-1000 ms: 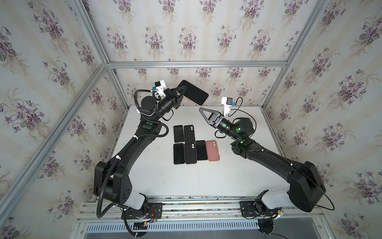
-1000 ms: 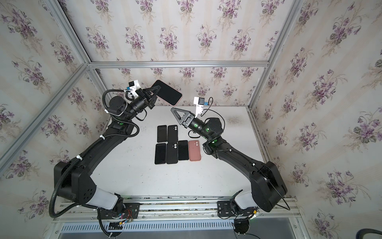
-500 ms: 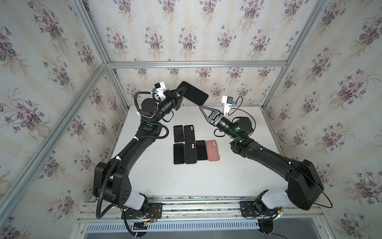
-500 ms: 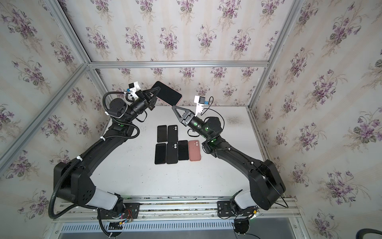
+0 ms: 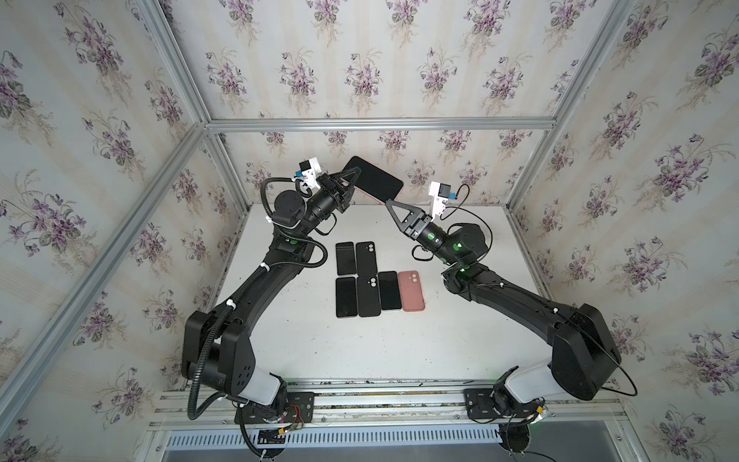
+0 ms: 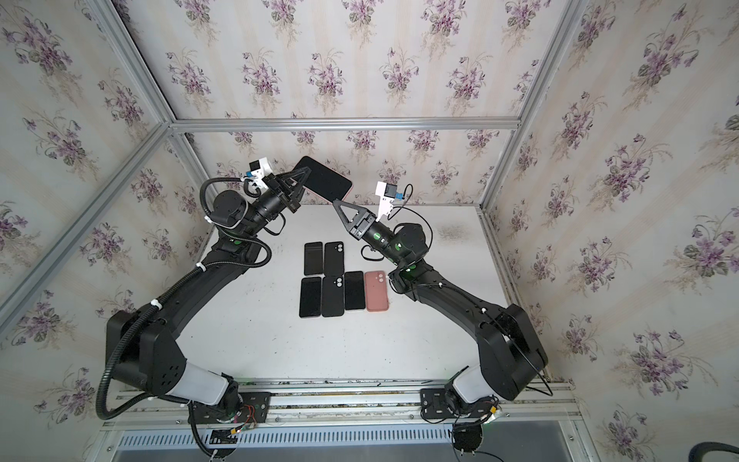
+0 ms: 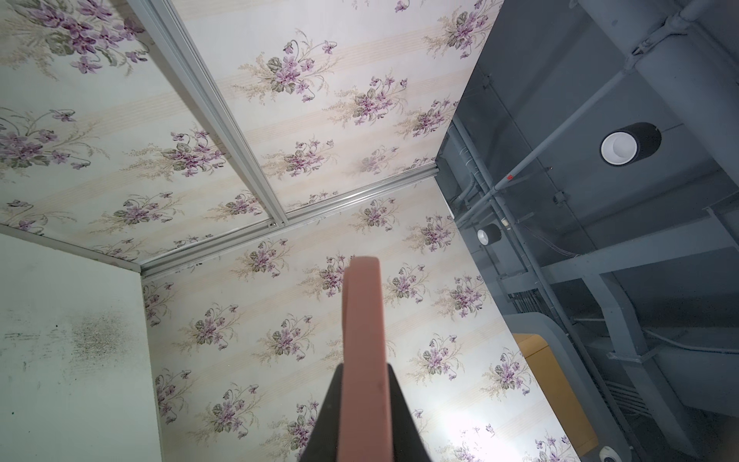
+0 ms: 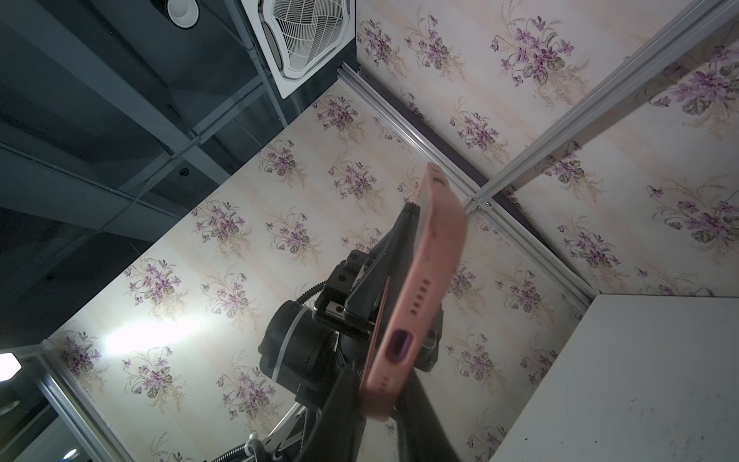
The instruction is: Take the phone out of the phone case
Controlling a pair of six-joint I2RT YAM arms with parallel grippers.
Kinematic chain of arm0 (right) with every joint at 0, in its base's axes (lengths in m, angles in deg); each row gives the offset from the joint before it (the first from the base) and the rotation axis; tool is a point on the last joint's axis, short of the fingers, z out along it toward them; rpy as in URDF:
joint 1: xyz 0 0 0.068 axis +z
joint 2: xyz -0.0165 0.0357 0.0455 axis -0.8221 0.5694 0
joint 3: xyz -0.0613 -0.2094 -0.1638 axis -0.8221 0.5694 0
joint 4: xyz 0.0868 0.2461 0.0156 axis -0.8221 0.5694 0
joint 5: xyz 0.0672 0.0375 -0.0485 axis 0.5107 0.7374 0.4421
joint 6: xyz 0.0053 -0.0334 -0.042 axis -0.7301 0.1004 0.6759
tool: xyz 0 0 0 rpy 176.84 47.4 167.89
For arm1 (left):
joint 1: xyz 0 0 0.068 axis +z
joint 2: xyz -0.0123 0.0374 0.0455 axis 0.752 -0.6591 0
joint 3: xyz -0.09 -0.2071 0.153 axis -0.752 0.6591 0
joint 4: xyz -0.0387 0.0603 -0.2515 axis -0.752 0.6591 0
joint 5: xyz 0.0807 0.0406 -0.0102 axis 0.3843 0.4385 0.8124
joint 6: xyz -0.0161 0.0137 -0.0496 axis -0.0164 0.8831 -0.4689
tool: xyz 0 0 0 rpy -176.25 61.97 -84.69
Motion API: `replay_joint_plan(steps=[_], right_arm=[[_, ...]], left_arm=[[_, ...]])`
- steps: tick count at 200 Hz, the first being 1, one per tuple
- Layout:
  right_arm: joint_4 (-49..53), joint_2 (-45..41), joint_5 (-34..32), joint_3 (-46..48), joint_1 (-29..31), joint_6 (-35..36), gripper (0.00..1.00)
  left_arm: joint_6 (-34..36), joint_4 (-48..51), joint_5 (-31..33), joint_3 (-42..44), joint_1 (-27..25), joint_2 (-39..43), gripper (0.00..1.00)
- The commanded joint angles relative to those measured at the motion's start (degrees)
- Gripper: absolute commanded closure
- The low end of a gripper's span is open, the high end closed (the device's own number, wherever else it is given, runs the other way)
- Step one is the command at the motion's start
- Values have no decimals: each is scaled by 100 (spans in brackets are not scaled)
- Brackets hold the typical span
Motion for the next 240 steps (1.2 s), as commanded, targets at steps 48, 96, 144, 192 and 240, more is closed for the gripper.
replay_joint_plan(steps=[48, 96, 144, 192, 240], right_arm=[[-713, 239, 350, -25, -8, -262, 100], [-575, 356, 1715, 161, -200, 698, 100], [4715, -356, 644, -693, -503, 6580, 100], [4962, -914, -922, -811, -789, 8016, 98], [4935, -1723, -1254, -52, -844, 7860, 53]], left_arm=[[-212, -233, -155, -179, -8, -24, 100], [-778, 529, -559, -577, -8, -140, 100], [-1157, 1369, -1334, -1171, 0, -413, 100], [-927, 1737, -1602, -1514, 54, -476, 100], [-519, 2012, -1830, -1679, 138, -440, 100]])
